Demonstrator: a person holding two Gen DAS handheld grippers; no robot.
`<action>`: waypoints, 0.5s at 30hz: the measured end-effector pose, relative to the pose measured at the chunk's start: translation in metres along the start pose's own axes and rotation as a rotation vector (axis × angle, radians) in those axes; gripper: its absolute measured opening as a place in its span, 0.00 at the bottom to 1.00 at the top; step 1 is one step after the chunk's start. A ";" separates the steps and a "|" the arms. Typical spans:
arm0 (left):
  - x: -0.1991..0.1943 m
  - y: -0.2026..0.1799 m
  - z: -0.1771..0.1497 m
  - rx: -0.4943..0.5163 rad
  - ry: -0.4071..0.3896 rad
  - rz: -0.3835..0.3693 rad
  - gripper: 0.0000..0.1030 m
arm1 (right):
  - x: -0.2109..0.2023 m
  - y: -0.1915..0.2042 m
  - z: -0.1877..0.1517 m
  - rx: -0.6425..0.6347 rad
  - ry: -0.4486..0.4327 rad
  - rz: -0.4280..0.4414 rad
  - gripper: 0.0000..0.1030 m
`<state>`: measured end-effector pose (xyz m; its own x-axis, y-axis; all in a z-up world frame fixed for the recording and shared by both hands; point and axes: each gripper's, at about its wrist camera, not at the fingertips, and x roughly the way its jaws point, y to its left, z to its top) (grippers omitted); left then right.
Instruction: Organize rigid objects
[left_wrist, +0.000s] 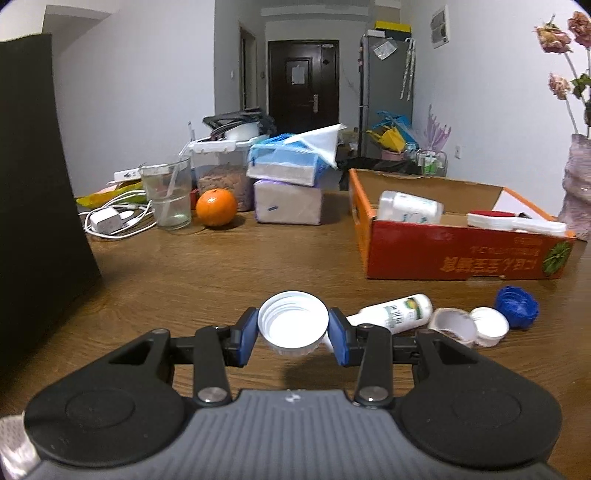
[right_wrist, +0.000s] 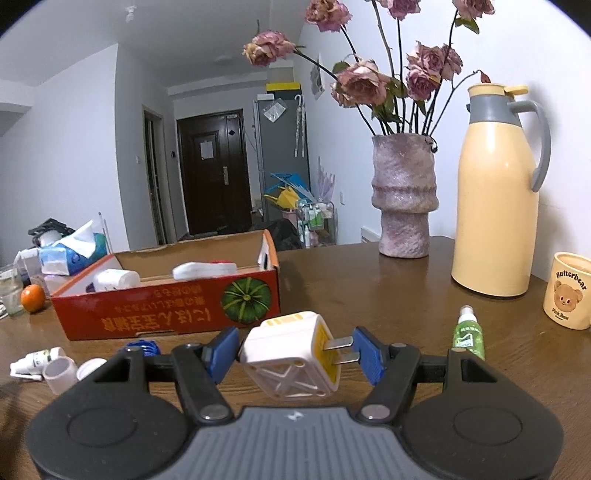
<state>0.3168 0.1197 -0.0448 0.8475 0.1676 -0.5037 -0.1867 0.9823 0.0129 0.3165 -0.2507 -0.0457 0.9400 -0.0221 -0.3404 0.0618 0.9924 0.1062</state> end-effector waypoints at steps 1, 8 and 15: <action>-0.002 -0.003 0.000 0.001 -0.004 -0.008 0.40 | -0.001 0.002 0.001 0.000 -0.004 0.007 0.65; -0.014 -0.029 0.000 0.030 -0.016 -0.064 0.40 | -0.008 0.012 0.005 0.005 -0.024 0.042 0.65; -0.024 -0.052 0.008 0.049 -0.037 -0.115 0.40 | -0.013 0.023 0.017 0.003 -0.051 0.075 0.65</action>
<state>0.3103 0.0654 -0.0268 0.8796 0.0561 -0.4724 -0.0638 0.9980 -0.0003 0.3110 -0.2297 -0.0229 0.9578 0.0463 -0.2837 -0.0087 0.9912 0.1323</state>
